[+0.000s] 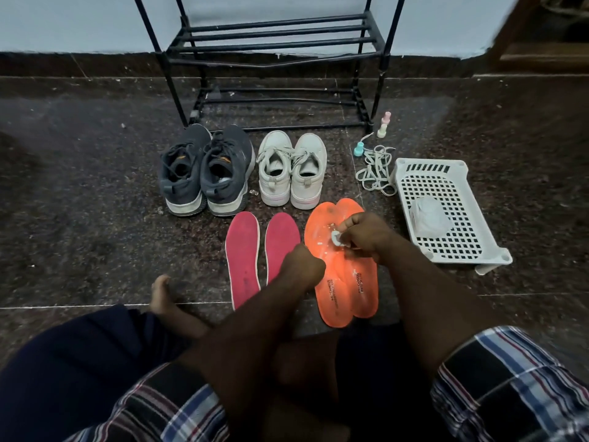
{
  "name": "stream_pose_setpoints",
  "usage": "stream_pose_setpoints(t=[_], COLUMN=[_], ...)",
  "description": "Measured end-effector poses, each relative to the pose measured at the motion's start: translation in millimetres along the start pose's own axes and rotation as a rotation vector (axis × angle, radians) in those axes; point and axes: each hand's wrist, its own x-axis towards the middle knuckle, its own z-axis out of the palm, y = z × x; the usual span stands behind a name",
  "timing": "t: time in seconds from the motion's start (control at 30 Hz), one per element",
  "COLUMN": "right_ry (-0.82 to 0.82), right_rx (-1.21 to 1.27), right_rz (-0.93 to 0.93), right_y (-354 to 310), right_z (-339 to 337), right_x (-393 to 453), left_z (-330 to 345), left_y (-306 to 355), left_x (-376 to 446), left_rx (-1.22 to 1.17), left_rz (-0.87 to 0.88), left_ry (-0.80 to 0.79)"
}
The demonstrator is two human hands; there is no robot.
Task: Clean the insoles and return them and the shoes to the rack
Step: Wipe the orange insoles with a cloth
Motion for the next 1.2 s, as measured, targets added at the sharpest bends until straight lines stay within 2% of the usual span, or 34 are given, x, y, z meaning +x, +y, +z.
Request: stream_pose_setpoints(t=[0.27,0.37,0.53,0.67,0.73,0.93,1.2], right_ry=[-0.021,-0.048,-0.079,-0.107,-0.093,-0.017,-0.198], right_rx=[-0.002,0.023,0.116,0.190,0.217,0.399,0.646], right_rz=[0.049,0.094,0.106,0.116,0.105,0.025,-0.256], right_y=[4,4,1,-2,-6,-22,-68], right_z=[3,3,1,-5,-12,-24,2], right_x=[5,5,-1,-5,-6,-15,-50], left_z=[17,6,4,1,-5,-45,-116], left_y=[-7,5,9,16,18,21,27], left_x=[27,9,8,2,1,-11,-41], left_rx=[-0.283,-0.410,-0.518,-0.690,-0.751,-0.829,-1.014], left_rz=[-0.142,-0.175,-0.097,-0.060,-0.032,0.039,0.107], left_ry=[0.043,0.056,0.041,-0.079,-0.089,-0.086,-0.167])
